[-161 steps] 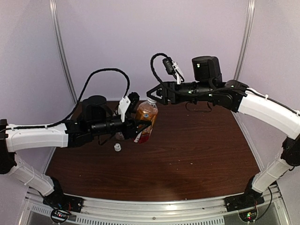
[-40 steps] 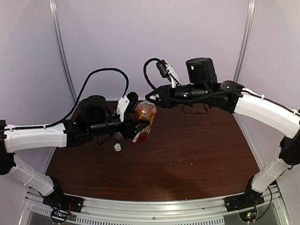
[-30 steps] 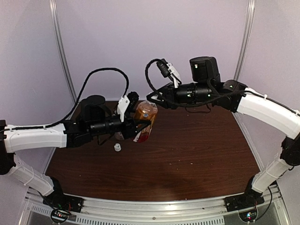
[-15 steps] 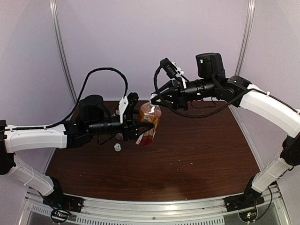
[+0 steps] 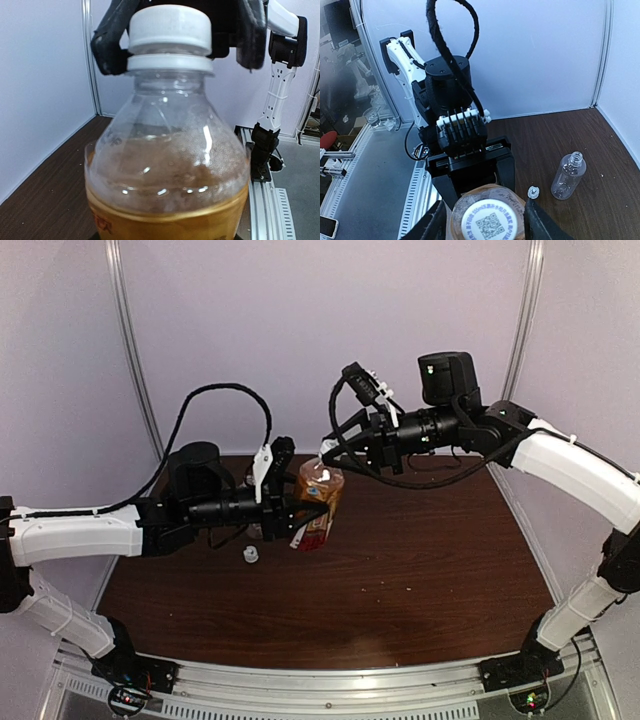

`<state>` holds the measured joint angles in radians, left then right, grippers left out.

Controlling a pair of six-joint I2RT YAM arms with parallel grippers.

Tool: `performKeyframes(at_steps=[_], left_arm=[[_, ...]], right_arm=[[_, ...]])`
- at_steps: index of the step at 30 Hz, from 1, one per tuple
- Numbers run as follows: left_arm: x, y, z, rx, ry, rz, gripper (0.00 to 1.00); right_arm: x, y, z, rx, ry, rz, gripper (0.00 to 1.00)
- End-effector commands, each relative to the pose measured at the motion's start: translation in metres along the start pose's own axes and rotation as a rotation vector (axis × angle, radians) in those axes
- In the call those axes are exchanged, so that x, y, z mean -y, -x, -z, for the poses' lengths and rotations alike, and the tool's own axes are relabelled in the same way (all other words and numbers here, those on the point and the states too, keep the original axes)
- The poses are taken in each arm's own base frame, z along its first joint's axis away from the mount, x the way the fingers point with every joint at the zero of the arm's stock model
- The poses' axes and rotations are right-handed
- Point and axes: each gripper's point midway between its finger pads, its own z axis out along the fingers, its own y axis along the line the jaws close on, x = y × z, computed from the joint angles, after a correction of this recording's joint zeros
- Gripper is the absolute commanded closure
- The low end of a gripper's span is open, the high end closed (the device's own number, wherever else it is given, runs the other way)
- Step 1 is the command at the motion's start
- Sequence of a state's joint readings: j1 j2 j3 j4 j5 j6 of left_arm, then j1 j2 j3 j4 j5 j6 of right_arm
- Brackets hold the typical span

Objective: Unscrew the bottle caps

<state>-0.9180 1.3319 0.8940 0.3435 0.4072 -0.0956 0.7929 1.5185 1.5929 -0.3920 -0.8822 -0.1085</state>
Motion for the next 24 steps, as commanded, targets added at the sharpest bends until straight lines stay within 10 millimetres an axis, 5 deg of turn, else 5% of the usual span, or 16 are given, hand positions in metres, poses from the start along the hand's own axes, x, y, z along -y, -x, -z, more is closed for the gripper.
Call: performKeyframes(at_steps=[1, 5, 9, 15, 24], left_arm=[[-0.007, 0.025, 0.006, 0.071, 0.052, -0.033, 0.82], [-0.012, 0.022, 0.006, 0.056, 0.081, -0.029, 0.83], [-0.015, 0.020, 0.006, 0.049, 0.096, -0.028, 0.82], [-0.020, 0.019, 0.006, 0.038, 0.126, -0.022, 0.83], [-0.026, 0.016, 0.006, 0.023, 0.156, -0.018, 0.82]], right_arm=[[0.007, 0.016, 0.011, 0.042, -0.083, -0.037, 0.41], [0.009, 0.023, 0.017, 0.068, -0.125, -0.082, 0.23], [0.021, 0.033, 0.024, 0.103, -0.218, -0.168, 0.15], [0.049, 0.031, 0.029, 0.130, -0.393, -0.341, 0.14], [0.048, 0.019, 0.008, 0.095, -0.437, -0.410, 0.13]])
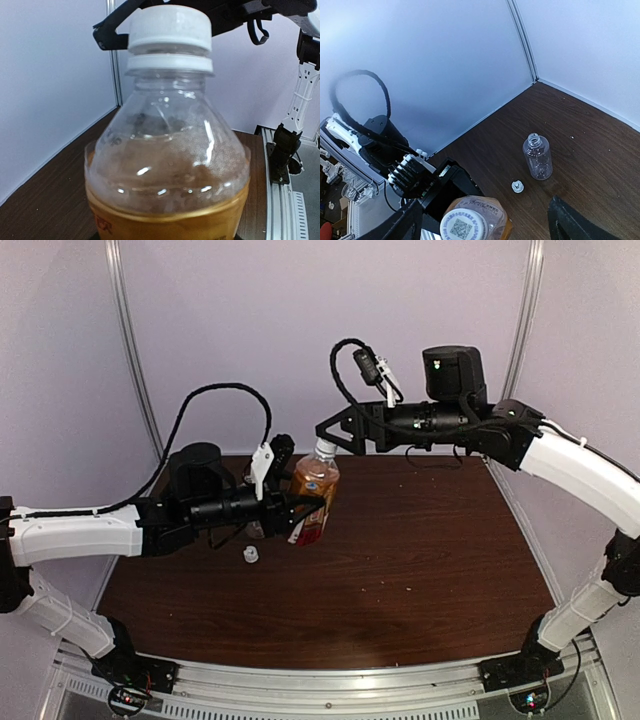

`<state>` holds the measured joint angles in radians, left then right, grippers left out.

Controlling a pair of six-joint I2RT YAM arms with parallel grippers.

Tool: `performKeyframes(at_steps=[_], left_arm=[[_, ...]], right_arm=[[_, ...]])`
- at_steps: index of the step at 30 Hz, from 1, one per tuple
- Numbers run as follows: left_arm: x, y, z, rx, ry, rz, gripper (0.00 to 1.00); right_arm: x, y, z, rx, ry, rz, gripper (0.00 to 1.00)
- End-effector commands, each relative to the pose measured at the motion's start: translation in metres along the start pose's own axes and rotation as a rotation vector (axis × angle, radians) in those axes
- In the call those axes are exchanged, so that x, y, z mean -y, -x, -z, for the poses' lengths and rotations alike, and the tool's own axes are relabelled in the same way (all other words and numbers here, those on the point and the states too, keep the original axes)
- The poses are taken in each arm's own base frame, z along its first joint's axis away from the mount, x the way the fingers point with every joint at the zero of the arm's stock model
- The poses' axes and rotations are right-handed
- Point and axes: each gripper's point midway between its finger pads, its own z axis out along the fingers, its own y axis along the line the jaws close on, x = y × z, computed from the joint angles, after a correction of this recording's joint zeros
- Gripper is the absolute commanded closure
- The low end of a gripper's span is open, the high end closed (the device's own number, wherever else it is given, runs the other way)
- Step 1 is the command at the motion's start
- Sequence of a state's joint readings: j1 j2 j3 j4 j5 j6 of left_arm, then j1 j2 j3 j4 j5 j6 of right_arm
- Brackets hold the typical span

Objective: Unscrew the bottle caps

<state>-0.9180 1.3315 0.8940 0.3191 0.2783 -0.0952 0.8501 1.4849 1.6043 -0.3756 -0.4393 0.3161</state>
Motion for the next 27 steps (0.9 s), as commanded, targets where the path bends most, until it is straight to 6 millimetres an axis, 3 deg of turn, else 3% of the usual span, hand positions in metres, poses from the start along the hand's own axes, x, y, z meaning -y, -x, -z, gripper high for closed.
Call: performKeyframes(at_steps=[1, 4, 15, 27], left_arm=[[-0.005, 0.022, 0.005, 0.052, 0.031, -0.022, 0.82], [-0.005, 0.022, 0.005, 0.050, 0.036, -0.023, 0.83], [-0.007, 0.022, 0.005, 0.048, 0.041, -0.023, 0.82], [-0.007, 0.022, 0.005, 0.049, 0.044, -0.022, 0.82]], right_arm=[[0.000, 0.003, -0.008, 0.008, -0.051, -0.037, 0.13], [0.000, -0.001, -0.013, -0.006, -0.059, -0.036, 0.19], [-0.005, -0.007, -0.017, -0.028, -0.038, -0.019, 0.56], [-0.009, -0.014, -0.017, -0.041, -0.011, 0.016, 0.72]])
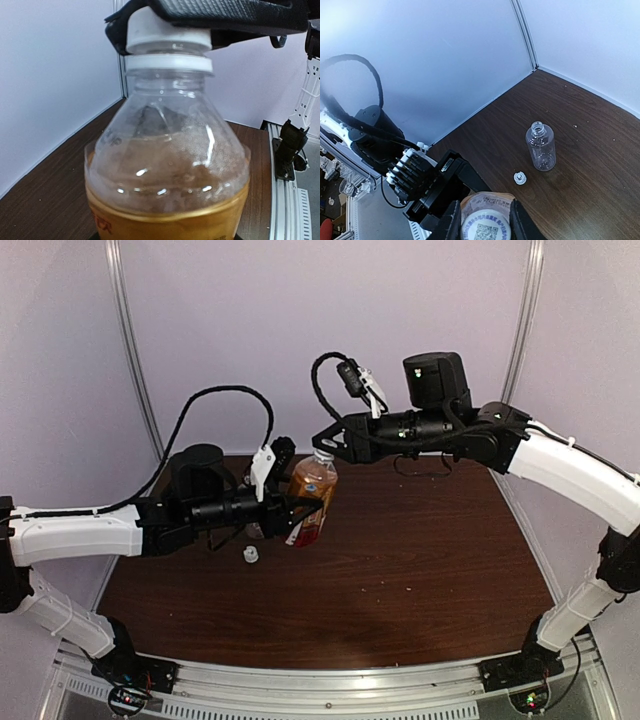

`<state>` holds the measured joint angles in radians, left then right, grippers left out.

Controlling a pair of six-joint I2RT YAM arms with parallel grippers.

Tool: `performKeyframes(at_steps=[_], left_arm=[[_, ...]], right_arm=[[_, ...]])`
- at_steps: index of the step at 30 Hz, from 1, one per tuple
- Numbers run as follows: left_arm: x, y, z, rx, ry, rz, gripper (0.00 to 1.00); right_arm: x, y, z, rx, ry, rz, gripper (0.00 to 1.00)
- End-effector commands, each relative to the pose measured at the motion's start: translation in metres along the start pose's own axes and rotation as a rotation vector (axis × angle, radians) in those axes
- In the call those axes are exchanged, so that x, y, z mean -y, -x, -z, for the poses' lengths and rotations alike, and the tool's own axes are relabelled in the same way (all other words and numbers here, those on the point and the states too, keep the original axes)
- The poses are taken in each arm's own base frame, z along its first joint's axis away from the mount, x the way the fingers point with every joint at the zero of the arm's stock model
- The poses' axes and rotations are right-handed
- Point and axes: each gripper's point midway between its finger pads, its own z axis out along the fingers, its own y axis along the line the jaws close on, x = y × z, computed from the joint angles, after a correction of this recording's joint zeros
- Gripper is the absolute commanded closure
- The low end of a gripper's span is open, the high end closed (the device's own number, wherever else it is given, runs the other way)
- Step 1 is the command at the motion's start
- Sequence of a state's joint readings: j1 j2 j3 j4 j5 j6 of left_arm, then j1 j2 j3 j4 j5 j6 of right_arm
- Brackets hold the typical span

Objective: Unscrew the bottle caps

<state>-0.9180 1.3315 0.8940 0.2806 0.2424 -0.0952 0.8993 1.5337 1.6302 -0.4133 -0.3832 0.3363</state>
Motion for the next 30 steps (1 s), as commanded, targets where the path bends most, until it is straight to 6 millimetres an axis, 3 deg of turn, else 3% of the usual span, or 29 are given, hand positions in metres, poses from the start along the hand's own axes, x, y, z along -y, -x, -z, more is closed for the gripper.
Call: performKeyframes(at_steps=[1, 7, 15, 23, 30], left_arm=[[-0.001, 0.031, 0.006, 0.088, 0.009, -0.029, 0.83], [0.004, 0.036, 0.008, 0.105, -0.019, -0.035, 0.82], [0.038, 0.051, 0.018, 0.189, -0.212, -0.060, 0.82], [0.066, 0.057, 0.026, 0.240, -0.384, -0.068, 0.83], [0.067, 0.057, 0.028, 0.247, -0.388, -0.067, 0.83]], right_arm=[[-0.007, 0.005, 0.004, 0.018, 0.020, 0.060, 0.73], [-0.017, 0.005, 0.013, 0.004, 0.095, 0.227, 0.77], [-0.041, -0.015, 0.026, -0.061, 0.325, 0.451, 0.75], [-0.050, -0.028, 0.034, -0.112, 0.501, 0.506, 0.74], [-0.048, -0.028, 0.033, -0.124, 0.507, 0.508, 0.72]])
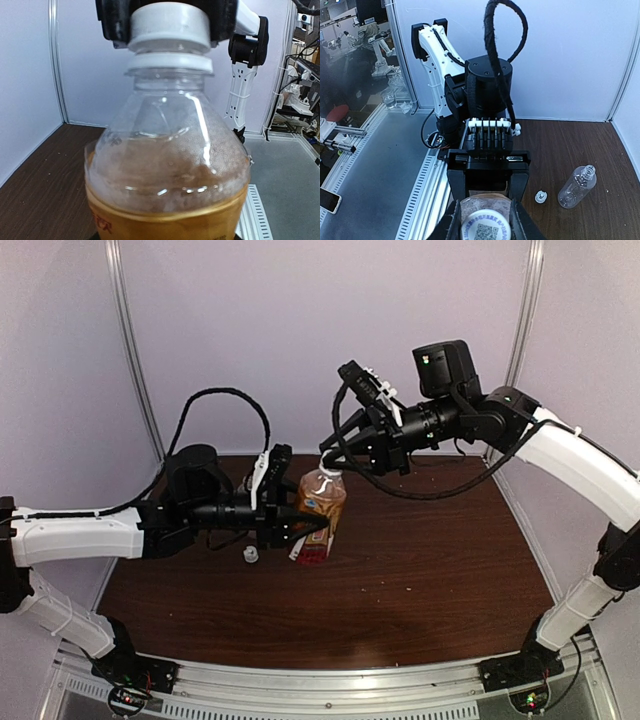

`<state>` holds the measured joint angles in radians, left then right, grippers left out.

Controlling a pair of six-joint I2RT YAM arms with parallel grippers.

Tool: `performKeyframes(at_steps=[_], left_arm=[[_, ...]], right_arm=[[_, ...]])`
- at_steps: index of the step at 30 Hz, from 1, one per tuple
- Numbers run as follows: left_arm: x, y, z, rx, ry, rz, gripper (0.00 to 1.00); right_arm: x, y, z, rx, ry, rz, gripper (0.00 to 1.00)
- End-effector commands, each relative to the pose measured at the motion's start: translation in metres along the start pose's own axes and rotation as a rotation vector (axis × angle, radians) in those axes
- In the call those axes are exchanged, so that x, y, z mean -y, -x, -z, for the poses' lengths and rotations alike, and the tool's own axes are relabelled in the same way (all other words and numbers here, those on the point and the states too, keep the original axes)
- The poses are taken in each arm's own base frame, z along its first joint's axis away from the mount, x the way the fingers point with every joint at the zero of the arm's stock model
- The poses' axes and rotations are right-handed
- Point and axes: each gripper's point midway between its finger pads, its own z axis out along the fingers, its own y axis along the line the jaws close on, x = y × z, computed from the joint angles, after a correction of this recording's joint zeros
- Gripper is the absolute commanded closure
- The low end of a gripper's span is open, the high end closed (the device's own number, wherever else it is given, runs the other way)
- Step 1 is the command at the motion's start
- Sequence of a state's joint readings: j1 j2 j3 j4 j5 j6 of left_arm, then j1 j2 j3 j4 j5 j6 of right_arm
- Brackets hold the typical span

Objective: Unscrew the bottle caps

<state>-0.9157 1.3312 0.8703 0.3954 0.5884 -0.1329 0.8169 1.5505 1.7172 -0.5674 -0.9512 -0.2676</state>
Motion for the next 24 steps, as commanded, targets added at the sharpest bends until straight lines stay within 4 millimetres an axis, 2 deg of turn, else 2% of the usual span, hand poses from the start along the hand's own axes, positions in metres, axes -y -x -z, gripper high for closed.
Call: performKeyframes(at_steps=[1, 6, 12, 14, 20, 24], left_arm=[[0.013, 0.041, 0.008, 0.138, -0.044, -0.088, 0.83], [0.003, 0.038, 0.007, 0.117, 0.010, -0.083, 0.83], [-0.019, 0.032, 0.008, 0.076, 0.139, -0.082, 0.83], [-0.025, 0.029, 0.009, 0.063, 0.173, -0.079, 0.83], [-0.038, 0.024, 0.011, 0.036, 0.250, -0.071, 0.83], [-0.045, 0.021, 0.012, 0.023, 0.287, -0.066, 0.83]], right_arm=[[0.004, -0.013, 0.000, -0.037, 0.017, -0.029, 0.70], [0.011, -0.009, 0.001, -0.018, -0.033, -0.050, 0.59], [0.014, 0.000, 0.006, 0.014, -0.075, -0.070, 0.25], [0.014, 0.003, 0.009, 0.026, -0.090, -0.075, 0.18], [0.033, 0.018, 0.020, 0.089, -0.232, -0.186, 0.10], [0.065, 0.023, 0.030, 0.154, -0.415, -0.358, 0.09]])
